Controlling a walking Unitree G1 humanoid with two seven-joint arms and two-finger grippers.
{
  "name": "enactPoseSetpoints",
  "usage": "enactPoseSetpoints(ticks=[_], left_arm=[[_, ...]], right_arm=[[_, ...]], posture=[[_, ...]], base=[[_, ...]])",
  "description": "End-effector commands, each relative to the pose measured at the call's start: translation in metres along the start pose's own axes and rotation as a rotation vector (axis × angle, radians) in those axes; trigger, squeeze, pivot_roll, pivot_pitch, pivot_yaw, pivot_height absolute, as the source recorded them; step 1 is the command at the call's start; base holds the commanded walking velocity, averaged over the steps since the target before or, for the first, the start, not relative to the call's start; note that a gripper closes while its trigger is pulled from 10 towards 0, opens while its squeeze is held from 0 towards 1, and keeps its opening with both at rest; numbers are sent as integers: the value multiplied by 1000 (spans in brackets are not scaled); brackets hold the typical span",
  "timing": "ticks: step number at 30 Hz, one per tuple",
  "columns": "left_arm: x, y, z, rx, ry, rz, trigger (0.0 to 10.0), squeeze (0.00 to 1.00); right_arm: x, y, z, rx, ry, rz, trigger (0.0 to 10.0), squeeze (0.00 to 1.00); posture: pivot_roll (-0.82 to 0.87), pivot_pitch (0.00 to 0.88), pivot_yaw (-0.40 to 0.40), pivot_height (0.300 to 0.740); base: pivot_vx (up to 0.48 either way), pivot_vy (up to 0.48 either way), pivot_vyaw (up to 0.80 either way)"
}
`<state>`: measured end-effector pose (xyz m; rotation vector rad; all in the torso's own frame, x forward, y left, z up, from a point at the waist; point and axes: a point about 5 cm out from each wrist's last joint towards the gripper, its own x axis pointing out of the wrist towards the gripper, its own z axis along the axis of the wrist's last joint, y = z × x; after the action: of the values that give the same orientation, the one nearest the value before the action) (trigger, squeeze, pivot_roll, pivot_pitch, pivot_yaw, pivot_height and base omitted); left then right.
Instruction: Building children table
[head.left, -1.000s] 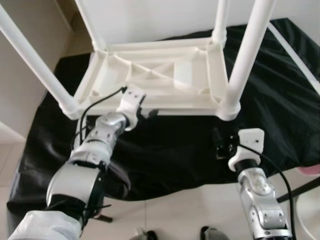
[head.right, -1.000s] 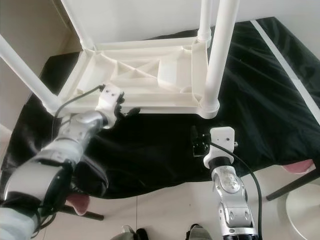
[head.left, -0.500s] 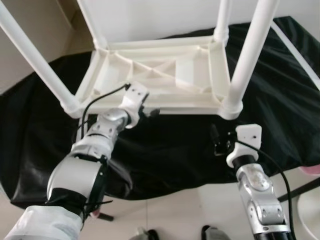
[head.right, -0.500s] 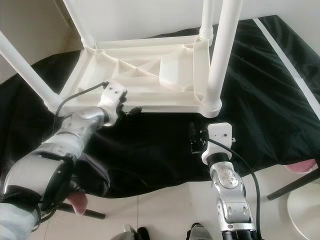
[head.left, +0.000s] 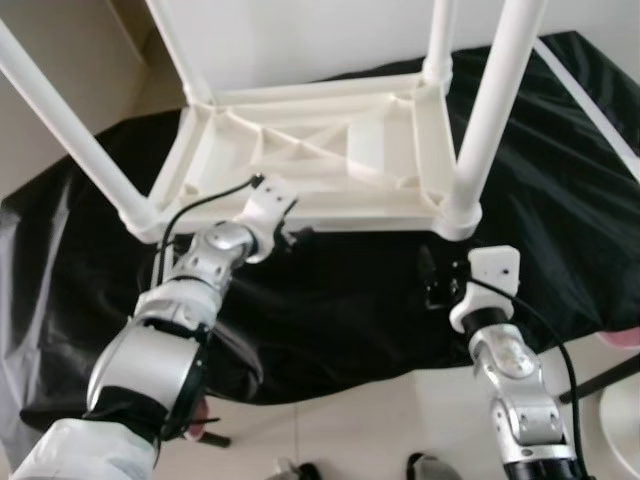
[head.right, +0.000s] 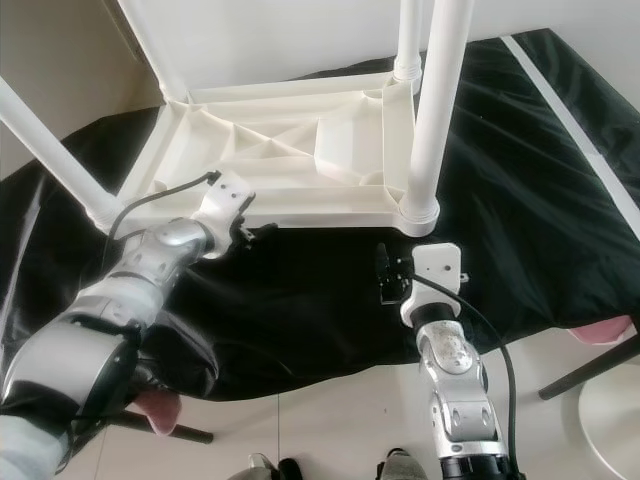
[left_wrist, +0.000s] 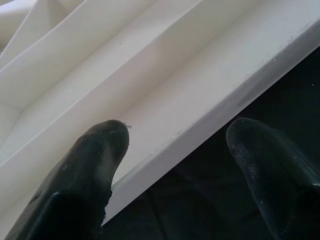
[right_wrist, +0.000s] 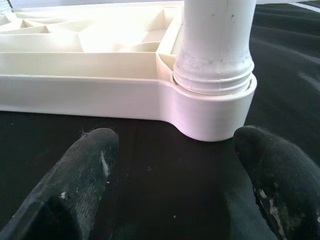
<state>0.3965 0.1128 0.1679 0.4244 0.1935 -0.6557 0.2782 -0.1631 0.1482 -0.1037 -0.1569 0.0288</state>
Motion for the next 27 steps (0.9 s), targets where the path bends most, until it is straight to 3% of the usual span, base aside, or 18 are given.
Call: enactPoseSetpoints(ticks=[1,4,10,12,19,22,23,24,25,27], left_arm=[[-25,-39,-26,-79,81,-858,10000,0],[-33,-44,-20,-85,40,-966,10000,0],[-45,-47,-6,-102,-37,-1055,10000,0],[-55,-51,8,-153,-107,-1109,10000,0],[-72,-62,29,-170,-209,-1155,10000,0],[-77,-65,37,-177,-248,-1135,10000,0],[-73,-62,41,-178,-268,-1078,10000,0],[-64,-53,45,-159,-282,-952,10000,0],[-64,-53,45,-159,-282,-952,10000,0],[-49,-40,44,-97,-254,-714,10000,0]], right_arm=[[1,5,-3,7,2,11,10000,0],[3,6,-3,8,-3,14,10000,0],[8,8,-2,10,-13,23,10000,0],[11,9,-1,13,-21,31,10000,0],[17,8,-1,13,-32,31,10000,0],[20,4,-1,9,-34,24,10000,0],[21,2,0,8,-36,22,10000,0],[23,0,1,12,-43,15,10000,0],[23,0,1,12,-43,15,10000,0],[25,-1,1,23,-53,8,10000,0]], posture=[[-166,95,175,740],[-160,86,175,740],[-146,70,171,740],[-135,62,165,740],[-120,54,157,740],[-110,52,148,740],[-107,50,147,740],[-98,47,142,740],[-98,47,142,740],[-89,44,134,740]], base=[[0,0,0],[0,0,0],[0,0,0],[0,0,0],[0,0,0],[0,0,0],[0,0,0],[0,0,0],[0,0,0],[0,0,0]])
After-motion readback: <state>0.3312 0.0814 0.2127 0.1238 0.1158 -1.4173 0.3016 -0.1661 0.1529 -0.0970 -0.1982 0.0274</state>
